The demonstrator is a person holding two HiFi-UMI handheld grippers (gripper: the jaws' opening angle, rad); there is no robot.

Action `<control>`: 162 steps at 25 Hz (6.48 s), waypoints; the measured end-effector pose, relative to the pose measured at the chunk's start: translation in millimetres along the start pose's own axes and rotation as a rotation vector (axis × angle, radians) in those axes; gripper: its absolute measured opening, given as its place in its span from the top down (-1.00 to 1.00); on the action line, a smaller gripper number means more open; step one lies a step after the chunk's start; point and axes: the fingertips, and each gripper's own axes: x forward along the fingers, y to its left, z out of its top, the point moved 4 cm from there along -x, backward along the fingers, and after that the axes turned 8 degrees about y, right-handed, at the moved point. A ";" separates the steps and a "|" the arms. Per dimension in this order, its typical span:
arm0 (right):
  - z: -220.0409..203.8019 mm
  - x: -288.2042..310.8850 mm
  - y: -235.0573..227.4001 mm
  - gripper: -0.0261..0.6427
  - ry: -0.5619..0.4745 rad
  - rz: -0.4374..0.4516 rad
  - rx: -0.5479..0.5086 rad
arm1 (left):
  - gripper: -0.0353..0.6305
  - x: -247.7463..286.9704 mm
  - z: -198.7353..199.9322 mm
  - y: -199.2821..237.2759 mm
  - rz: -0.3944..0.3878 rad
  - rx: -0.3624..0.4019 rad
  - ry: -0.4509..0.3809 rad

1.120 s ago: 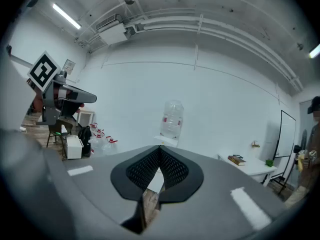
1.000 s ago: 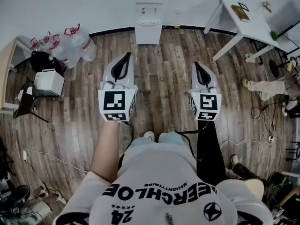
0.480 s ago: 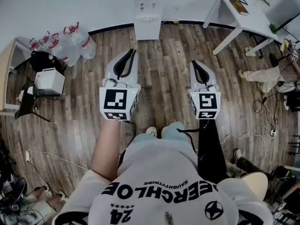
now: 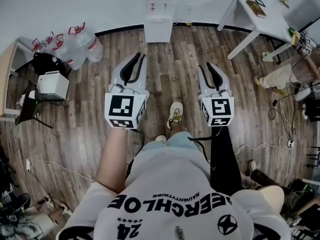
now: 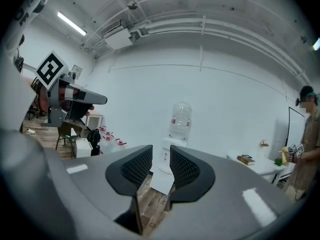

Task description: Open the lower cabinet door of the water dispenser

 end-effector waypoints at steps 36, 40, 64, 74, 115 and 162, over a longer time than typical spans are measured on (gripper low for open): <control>9.7 157.7 -109.8 0.65 -0.029 0.078 0.053 | 0.64 175.2 19.0 30.3 0.009 0.012 0.051; 14.3 187.5 -124.3 0.65 -0.031 0.098 0.051 | 0.64 201.0 21.0 39.6 0.023 0.005 0.057; 23.7 323.4 -197.1 0.65 -0.057 0.184 0.066 | 0.64 323.1 38.1 82.1 0.113 0.019 0.074; 20.3 334.5 -205.3 0.65 -0.054 0.193 0.060 | 0.64 336.6 36.1 88.5 0.124 0.016 0.081; 23.8 358.0 -216.1 0.65 -0.071 0.183 0.044 | 0.64 349.4 26.7 99.6 0.124 0.029 0.081; 91.7 666.0 -251.6 0.65 0.025 -0.061 0.175 | 0.64 637.8 43.2 316.3 -0.220 0.035 0.131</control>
